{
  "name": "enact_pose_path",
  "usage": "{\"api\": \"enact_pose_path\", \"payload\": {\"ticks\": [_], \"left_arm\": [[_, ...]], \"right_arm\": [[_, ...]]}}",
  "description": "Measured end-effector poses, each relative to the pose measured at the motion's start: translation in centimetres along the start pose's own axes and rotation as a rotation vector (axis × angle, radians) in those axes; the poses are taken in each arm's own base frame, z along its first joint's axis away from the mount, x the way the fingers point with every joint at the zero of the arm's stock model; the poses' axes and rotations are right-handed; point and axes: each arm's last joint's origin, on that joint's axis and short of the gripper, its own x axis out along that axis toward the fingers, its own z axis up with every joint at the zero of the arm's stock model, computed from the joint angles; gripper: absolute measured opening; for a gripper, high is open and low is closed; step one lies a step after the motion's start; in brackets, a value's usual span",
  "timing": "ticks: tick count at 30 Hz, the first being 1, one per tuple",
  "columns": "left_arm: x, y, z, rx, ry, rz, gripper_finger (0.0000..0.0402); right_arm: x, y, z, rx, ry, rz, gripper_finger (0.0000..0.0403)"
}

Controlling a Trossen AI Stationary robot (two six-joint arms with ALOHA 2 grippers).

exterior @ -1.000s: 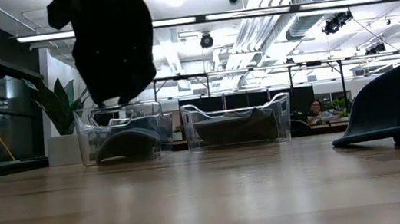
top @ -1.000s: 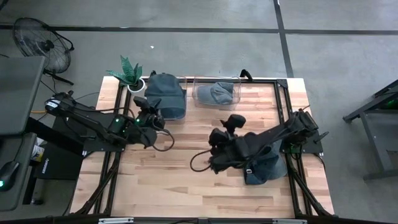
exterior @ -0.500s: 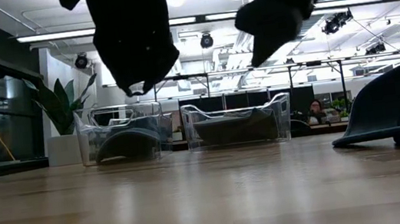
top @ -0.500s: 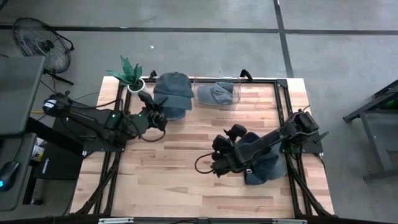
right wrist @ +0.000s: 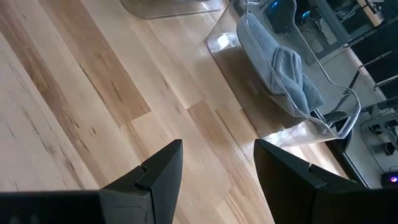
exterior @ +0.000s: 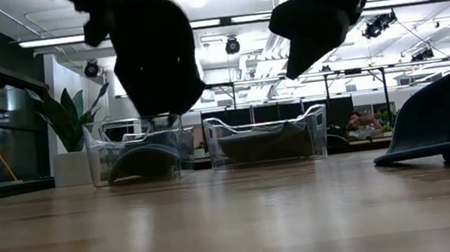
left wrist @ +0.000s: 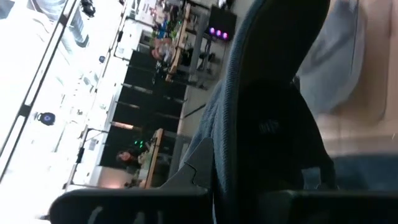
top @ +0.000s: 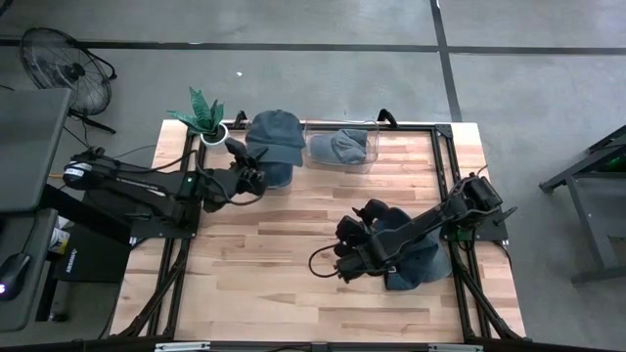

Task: Pick & Place hat
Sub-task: Put the top blue cap into the left transparent bin

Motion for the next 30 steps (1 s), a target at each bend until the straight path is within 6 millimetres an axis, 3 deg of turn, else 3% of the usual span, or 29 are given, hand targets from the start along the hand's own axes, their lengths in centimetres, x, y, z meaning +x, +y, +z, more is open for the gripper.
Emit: {"api": "enact_pose_path", "payload": {"ticks": [11, 19, 30], "left_arm": [[2.5, -1.7, -2.4, 0.008, 0.020, -0.018, 0.0001], [3.8, -1.8, -3.9, 0.008, 0.100, -0.006, 0.0001], [4.9, -2.6, -5.3, -0.070, 0.119, -0.112, 0.0001]], "right_arm": [[0.0, 0.0, 0.0, 0.007, 0.007, 0.008, 0.0193], [0.0, 0.1, 0.0, 0.008, 0.011, 0.012, 0.0193], [0.0, 0.1, 0.0, 0.011, 0.012, 0.015, 0.0193]]}}
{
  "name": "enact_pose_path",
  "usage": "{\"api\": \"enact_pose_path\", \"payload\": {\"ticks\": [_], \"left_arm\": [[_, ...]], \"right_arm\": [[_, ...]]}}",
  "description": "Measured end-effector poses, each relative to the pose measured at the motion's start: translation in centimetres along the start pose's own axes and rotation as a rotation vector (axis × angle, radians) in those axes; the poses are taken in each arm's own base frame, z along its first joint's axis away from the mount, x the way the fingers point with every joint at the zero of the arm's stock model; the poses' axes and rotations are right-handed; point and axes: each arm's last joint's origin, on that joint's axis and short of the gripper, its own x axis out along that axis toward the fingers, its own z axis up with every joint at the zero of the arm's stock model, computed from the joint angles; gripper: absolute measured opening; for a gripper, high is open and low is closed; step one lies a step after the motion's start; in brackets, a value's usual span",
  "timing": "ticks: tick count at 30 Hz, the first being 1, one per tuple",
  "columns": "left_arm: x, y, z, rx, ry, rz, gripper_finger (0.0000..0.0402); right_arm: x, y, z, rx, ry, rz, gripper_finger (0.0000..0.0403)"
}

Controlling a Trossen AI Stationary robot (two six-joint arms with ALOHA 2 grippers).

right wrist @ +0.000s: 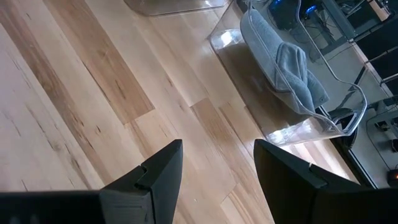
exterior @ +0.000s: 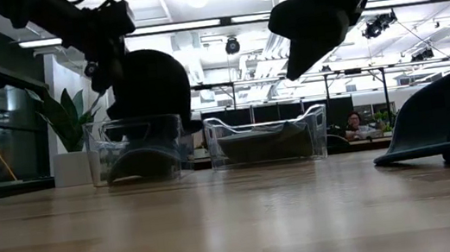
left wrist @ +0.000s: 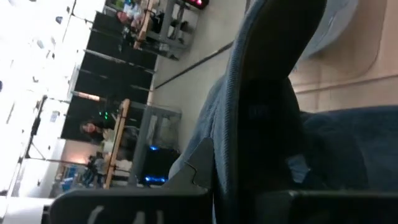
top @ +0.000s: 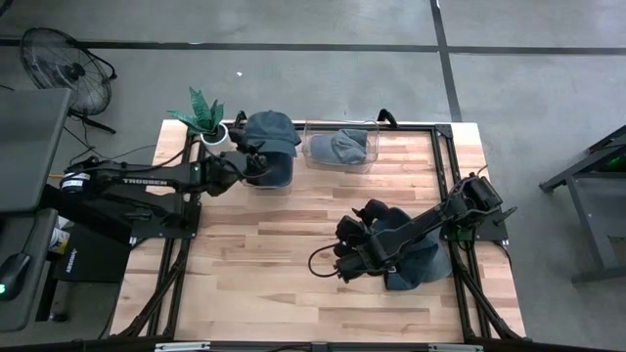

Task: Pick & Place hat
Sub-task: Put the top blue cap into the left transparent bin

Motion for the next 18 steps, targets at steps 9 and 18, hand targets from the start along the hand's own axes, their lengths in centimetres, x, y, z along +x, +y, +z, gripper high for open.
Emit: {"api": "enact_pose_path", "payload": {"ticks": [9, 18], "left_arm": [[1.2, -1.1, -1.8, -0.083, -0.007, -0.048, 0.0001], [1.7, -2.7, -3.4, -0.170, -0.020, -0.080, 0.0001]], "right_arm": [[0.0, 0.0, 0.0, 0.001, -0.008, -0.005, 0.0193], [0.0, 0.1, 0.1, 0.009, -0.012, 0.000, 0.0193]]}}
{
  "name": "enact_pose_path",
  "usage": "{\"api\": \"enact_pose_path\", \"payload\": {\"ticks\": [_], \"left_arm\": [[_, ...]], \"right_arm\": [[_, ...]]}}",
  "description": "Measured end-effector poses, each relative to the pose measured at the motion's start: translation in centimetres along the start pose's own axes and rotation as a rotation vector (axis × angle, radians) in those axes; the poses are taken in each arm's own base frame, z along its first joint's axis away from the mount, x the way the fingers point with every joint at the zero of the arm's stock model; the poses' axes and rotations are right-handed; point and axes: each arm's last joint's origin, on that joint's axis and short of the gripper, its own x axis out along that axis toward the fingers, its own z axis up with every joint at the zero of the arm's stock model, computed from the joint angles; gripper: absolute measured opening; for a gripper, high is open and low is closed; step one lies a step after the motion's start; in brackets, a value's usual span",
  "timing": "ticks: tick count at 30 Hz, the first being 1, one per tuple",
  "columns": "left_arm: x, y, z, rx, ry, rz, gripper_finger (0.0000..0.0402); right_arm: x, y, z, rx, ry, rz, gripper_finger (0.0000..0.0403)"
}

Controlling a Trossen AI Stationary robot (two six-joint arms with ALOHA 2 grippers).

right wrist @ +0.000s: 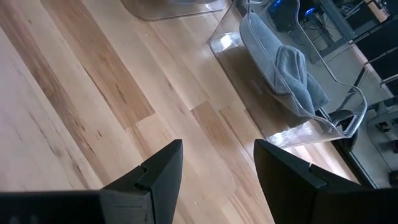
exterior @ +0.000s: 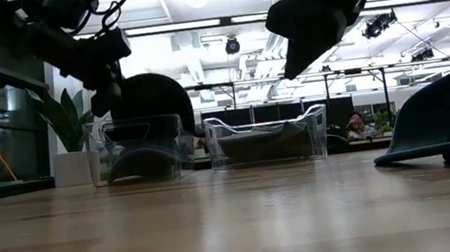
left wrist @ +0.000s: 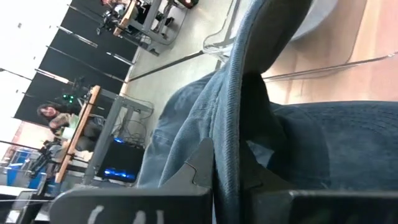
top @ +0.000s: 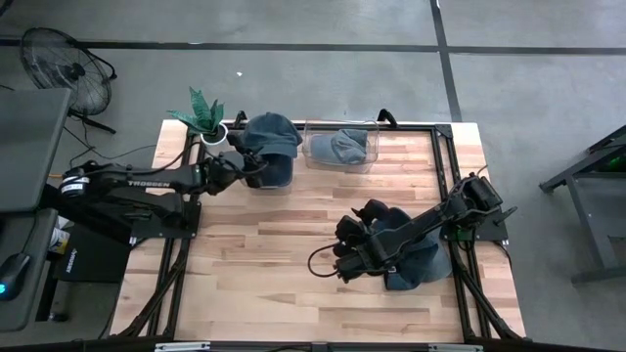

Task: Pick & Place hat
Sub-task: Put the top blue cap into the left transparent bin

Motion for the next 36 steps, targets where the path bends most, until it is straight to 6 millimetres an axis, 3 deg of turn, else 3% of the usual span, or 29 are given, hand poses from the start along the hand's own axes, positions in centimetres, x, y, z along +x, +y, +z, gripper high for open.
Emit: {"api": "enact_pose_path", "payload": {"ticks": [9, 18, 25, 31, 36], "left_arm": [[0.2, -0.9, -0.7, -0.071, -0.006, -0.028, 0.0001], [0.2, -1.4, -1.3, -0.023, 0.042, -0.048, 0.0002], [0.3, -1.4, -1.3, -0.035, 0.039, -0.053, 0.0002], [0.3, -1.4, -1.3, -0.040, 0.038, -0.053, 0.0002], [0.2, -1.4, -1.3, -0.039, 0.037, -0.054, 0.0002]], "right_arm": [[0.0, 0.1, 0.0, 0.010, 0.010, 0.016, 0.0193], [-0.3, 0.0, 0.7, 0.043, -0.048, 0.019, 0.0193], [-0.2, -1.8, 4.5, 0.104, -0.225, 0.007, 0.0193], [2.5, -2.3, 8.5, -0.035, -0.285, 0.135, 0.0193], [5.6, -4.5, 11.8, -0.102, -0.394, 0.207, 0.0193]]}}
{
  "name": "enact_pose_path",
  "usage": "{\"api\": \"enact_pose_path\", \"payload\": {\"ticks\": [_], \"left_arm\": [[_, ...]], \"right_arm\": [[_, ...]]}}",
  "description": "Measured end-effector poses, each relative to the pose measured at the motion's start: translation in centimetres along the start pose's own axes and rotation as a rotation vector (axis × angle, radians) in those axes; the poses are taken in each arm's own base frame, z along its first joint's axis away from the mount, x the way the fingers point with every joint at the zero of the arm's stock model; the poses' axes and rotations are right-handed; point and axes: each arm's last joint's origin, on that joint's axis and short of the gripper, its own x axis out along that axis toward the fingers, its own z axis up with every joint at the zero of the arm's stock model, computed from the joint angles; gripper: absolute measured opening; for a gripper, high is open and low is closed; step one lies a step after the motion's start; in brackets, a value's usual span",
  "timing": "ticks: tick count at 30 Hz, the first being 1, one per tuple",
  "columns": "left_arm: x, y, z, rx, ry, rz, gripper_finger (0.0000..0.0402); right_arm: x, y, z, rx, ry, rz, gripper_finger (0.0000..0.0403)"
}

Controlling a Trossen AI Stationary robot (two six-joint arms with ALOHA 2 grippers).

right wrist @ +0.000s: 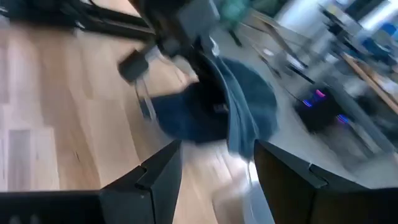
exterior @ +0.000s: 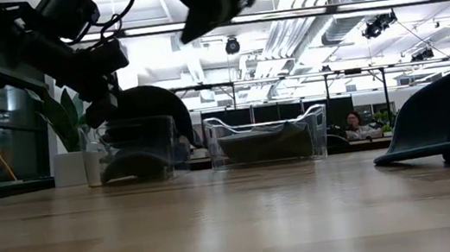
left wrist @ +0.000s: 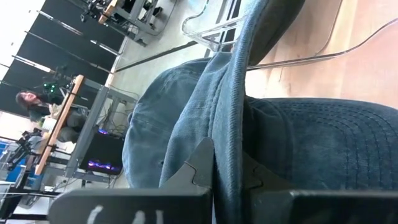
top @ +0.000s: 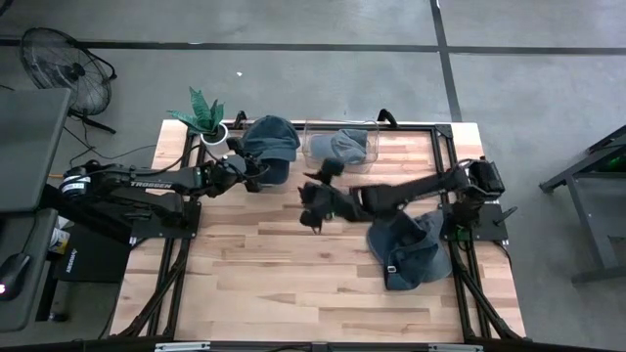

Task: Pick & Place hat
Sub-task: Put the top blue cap into the left transparent bin

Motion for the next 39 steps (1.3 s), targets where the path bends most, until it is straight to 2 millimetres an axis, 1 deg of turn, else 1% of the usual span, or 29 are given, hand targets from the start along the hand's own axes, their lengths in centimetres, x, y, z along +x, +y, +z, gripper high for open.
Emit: {"api": "enact_pose_path", "payload": {"ticks": [4, 7, 10, 13, 16, 18, 21, 24, 27, 31, 35, 39], "left_arm": [[0.0, 0.0, 0.0, 0.000, 0.000, 0.000, 0.0002], [0.0, 0.0, 0.0, 0.001, 0.002, 0.002, 0.0002], [0.0, 0.1, 0.0, 0.004, 0.013, 0.020, 0.0002], [0.0, 0.1, -0.1, 0.012, 0.031, 0.045, 0.0002], [0.0, 0.2, -0.1, 0.014, 0.047, 0.067, 0.0002], [-0.2, 0.3, -0.2, 0.020, 0.054, 0.076, 0.0002], [-0.2, 0.4, -0.2, 0.027, 0.049, 0.075, 0.0002], [-0.2, 0.4, -0.2, 0.028, 0.048, 0.075, 0.0002], [-0.2, 0.4, -0.1, 0.026, 0.045, 0.075, 0.0002], [-0.2, 0.4, -0.1, 0.021, 0.038, 0.076, 0.0002], [-0.2, 0.4, -0.1, 0.021, 0.034, 0.070, 0.0002], [-0.3, 0.4, -0.1, 0.020, 0.033, 0.070, 0.0002]], "right_arm": [[2.9, -3.0, 0.1, 0.024, -0.048, 0.167, 0.0193], [4.5, -5.2, -0.3, 0.057, -0.057, 0.206, 0.0193], [5.8, -6.5, -0.7, 0.079, -0.078, 0.250, 0.0193], [7.3, -6.4, -1.4, 0.078, -0.077, 0.293, 0.0193], [9.1, -5.4, -2.7, 0.064, -0.058, 0.317, 0.0193], [9.9, -4.8, -3.1, 0.053, -0.067, 0.298, 0.0193], [10.3, -4.8, -2.7, 0.048, -0.130, 0.245, 0.0193], [10.6, -5.3, -2.7, 0.025, -0.146, 0.220, 0.0193], [11.2, -6.2, -3.1, 0.035, -0.142, 0.230, 0.0193], [12.5, -6.8, -3.9, 0.047, -0.135, 0.224, 0.0193], [13.4, -6.9, -4.4, 0.078, -0.178, 0.269, 0.0193], [14.2, -6.7, -4.9, 0.084, -0.181, 0.257, 0.0192]]}}
